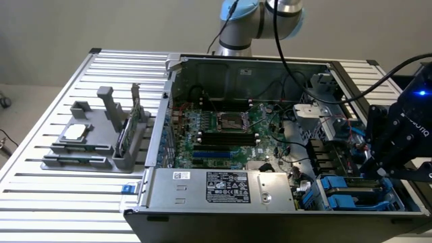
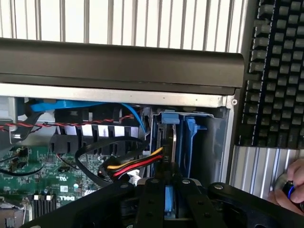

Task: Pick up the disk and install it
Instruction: 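Insert the first disk wire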

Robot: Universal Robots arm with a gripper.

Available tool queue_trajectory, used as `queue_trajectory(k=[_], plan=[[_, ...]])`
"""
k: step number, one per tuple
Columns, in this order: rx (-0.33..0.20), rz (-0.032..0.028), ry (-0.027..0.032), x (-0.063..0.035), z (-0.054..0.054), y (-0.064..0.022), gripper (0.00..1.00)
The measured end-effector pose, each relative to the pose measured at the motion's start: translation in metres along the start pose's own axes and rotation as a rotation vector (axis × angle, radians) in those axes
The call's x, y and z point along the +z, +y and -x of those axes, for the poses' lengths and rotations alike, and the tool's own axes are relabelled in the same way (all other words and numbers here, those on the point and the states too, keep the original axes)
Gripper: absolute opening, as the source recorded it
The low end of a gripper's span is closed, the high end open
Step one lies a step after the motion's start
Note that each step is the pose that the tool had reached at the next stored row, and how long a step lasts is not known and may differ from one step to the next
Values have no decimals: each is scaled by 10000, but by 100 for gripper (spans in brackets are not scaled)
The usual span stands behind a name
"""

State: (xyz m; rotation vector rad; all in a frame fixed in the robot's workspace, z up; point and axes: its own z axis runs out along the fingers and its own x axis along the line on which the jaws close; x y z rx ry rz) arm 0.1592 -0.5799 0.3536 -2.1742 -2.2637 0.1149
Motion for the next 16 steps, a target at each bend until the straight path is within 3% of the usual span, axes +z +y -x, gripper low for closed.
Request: queue_trajectory(k=[2,7,16], plan=[[36,-46,-8,-1,-9,1,16],[167,-230,5,2,-39,8,16],[382,-349,-11,47,-81,102,16]])
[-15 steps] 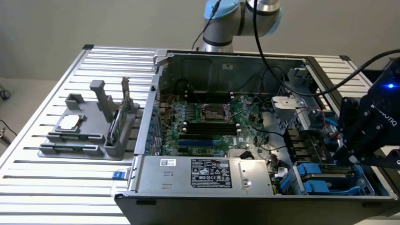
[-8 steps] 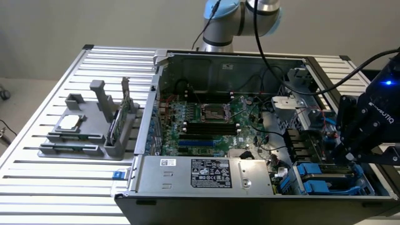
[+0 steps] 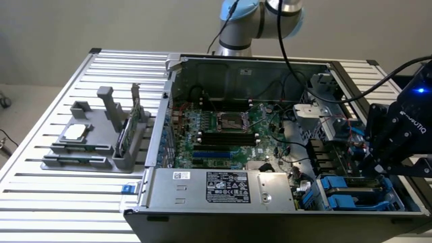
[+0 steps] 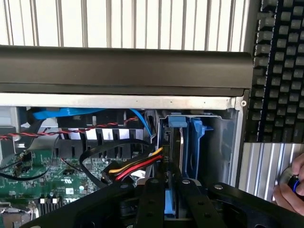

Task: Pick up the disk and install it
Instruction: 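Insert the first disk wire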

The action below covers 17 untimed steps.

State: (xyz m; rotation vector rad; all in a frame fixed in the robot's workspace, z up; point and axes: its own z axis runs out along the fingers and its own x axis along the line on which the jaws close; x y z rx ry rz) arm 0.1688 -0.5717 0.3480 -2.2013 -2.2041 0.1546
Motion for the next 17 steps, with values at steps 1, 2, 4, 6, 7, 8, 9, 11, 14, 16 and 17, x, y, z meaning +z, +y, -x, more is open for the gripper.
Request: queue_trajectory(k=[1,2,4,6,7,8,9,11,14,16,17], plan=[[56,-20,-7,6,-1,2,16],[114,-43,-13,10,-1,2,16],[271,-107,-14,11,-1,4,16],[383,-171,-32,12,-2,3,16],[428,-187,-53,13,-1,3,16],[461,-198,-82,13,-2,7,16],[491,-210,-119,14,-3,11,16],[541,-224,-185,14,-7,20,16],[586,-235,-249,19,-18,29,16],[603,-245,-289,18,-18,31,16],[602,-246,-293,18,-18,31,16]])
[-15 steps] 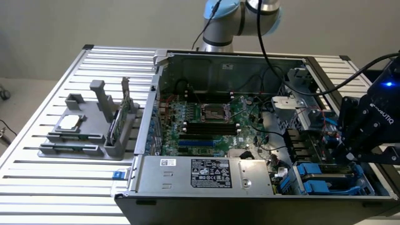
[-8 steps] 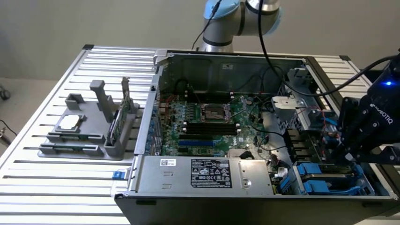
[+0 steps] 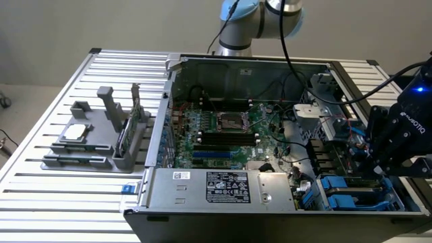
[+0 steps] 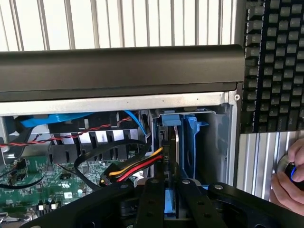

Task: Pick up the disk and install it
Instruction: 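Insert the first disk wire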

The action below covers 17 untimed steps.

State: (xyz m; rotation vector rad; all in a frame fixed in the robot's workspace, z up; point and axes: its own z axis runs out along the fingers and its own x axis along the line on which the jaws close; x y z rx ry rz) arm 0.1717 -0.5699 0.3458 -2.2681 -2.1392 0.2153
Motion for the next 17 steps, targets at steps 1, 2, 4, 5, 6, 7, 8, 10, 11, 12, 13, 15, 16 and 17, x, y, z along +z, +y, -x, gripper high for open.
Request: queue_trajectory(k=[1,2,4,5,6,7,8,10,11,12,13,15,16,17], plan=[[3,-1,-6,0,-2,0,16],[7,-1,-12,2,-7,1,16],[16,0,-41,8,-22,2,16],[19,1,-62,12,-29,3,16],[24,2,-85,17,-34,5,16],[28,3,-110,21,-37,7,16],[35,4,-139,22,-39,7,16],[44,7,-195,29,-47,9,16],[48,9,-216,35,-49,10,16],[51,10,-239,37,-52,11,16],[56,11,-265,39,-55,12,16],[64,14,-319,41,-61,14,16],[69,15,-348,42,-64,14,16],[73,16,-374,44,-68,15,16]])
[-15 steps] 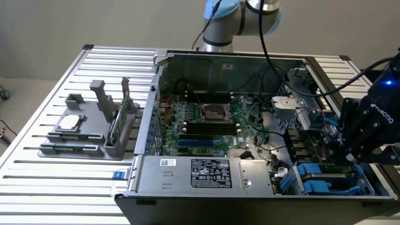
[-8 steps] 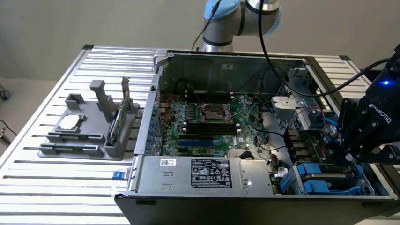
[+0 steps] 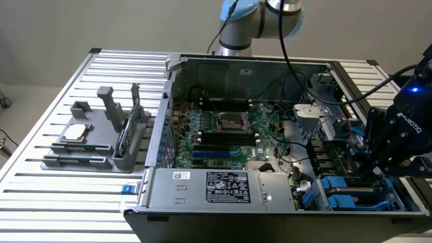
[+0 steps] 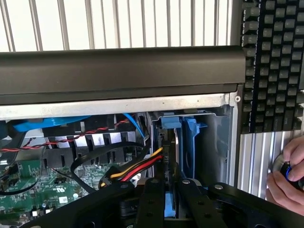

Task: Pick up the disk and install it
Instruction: 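Insert the first disk wire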

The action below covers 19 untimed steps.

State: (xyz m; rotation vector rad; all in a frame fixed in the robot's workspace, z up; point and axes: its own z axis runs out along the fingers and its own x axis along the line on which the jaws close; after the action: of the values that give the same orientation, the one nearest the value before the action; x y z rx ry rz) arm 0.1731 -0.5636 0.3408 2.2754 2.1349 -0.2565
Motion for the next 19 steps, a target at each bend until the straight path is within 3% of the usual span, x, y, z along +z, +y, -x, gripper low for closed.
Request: queue_trajectory(k=[5,19], plan=[[20,5,-111,7,-23,2,16],[72,-22,-333,23,-65,19,16]])
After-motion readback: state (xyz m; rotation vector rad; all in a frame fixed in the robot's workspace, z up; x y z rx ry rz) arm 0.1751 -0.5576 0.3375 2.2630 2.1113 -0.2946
